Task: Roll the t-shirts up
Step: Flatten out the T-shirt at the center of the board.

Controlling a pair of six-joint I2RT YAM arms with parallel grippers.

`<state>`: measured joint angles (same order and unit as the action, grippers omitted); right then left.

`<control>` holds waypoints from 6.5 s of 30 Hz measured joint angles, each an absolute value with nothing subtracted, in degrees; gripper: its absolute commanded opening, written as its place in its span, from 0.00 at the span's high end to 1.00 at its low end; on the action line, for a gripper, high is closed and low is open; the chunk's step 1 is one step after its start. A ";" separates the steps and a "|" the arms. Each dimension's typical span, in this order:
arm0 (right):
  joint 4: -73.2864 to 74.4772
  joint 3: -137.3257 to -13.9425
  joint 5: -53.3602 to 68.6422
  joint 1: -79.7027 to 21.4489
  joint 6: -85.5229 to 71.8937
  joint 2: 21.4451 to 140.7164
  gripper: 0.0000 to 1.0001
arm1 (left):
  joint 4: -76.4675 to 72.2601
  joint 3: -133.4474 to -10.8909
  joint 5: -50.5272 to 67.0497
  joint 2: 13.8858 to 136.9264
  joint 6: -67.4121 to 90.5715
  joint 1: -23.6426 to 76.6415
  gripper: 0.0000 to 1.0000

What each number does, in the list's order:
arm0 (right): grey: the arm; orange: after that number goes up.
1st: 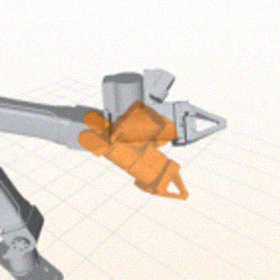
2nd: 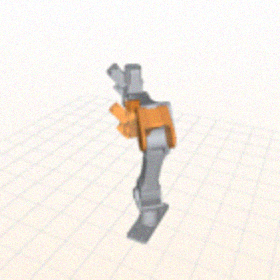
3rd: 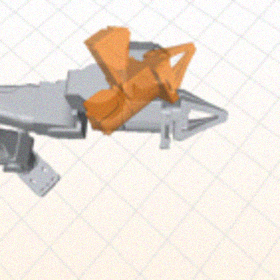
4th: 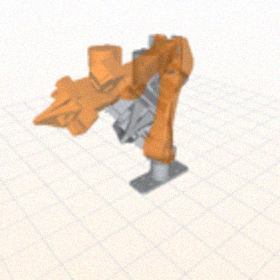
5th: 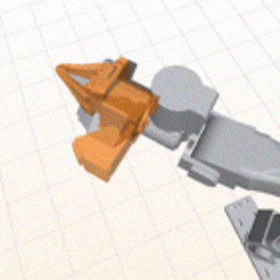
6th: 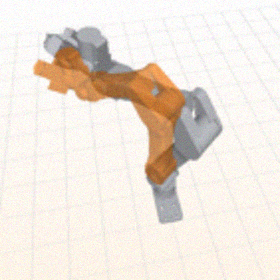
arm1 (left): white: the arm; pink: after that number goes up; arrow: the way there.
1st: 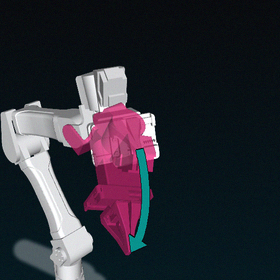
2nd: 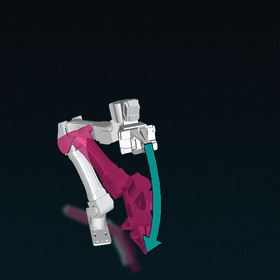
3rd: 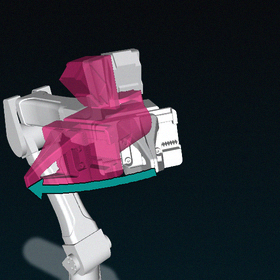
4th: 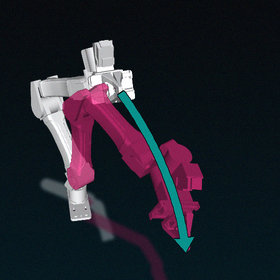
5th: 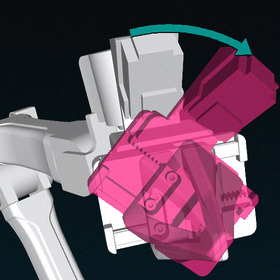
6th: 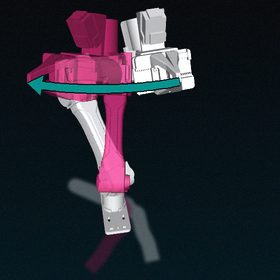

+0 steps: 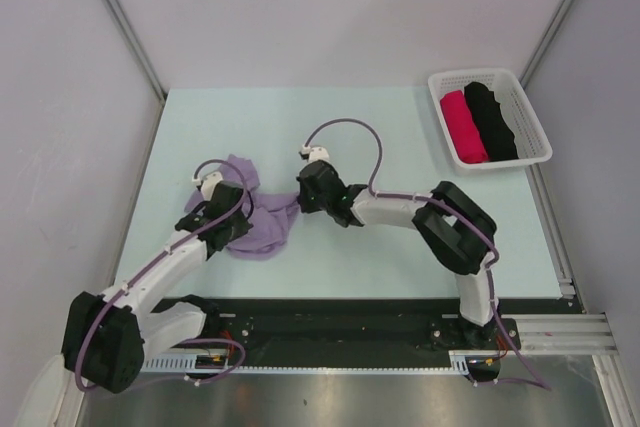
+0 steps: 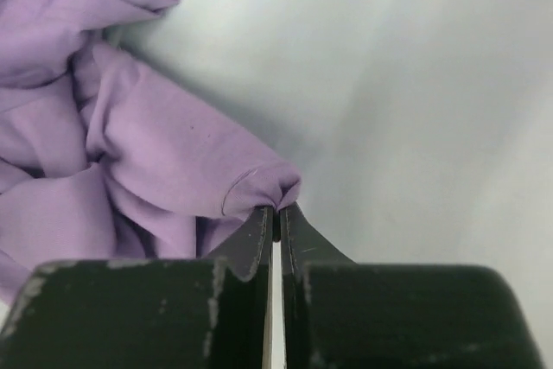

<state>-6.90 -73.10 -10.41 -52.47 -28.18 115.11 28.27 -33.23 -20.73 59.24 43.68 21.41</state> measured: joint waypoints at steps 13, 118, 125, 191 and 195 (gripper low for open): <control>10.46 -73.95 -19.51 -38.37 -23.79 85.06 1.00 | 30.57 -49.15 -20.58 56.23 37.85 21.41 1.00; 23.07 -74.56 -14.52 -16.75 -23.99 81.52 1.00 | 30.22 -53.28 -20.93 93.95 42.98 75.50 1.00; 22.85 -74.08 -13.21 -15.64 -24.01 80.03 1.00 | 43.05 -55.70 -35.44 85.84 47.18 72.90 1.00; 31.51 -42.50 -13.04 -20.53 -37.67 60.45 0.36 | 27.44 -29.67 -24.77 51.68 48.93 6.98 1.00; 31.48 -37.26 -14.37 -29.39 -42.50 58.00 0.34 | 27.90 -29.65 -26.41 49.74 49.67 6.96 1.00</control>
<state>31.48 -37.26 -14.37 -29.39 -42.50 58.00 27.90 -29.65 -26.41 49.74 49.67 6.96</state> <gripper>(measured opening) 0.649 0.005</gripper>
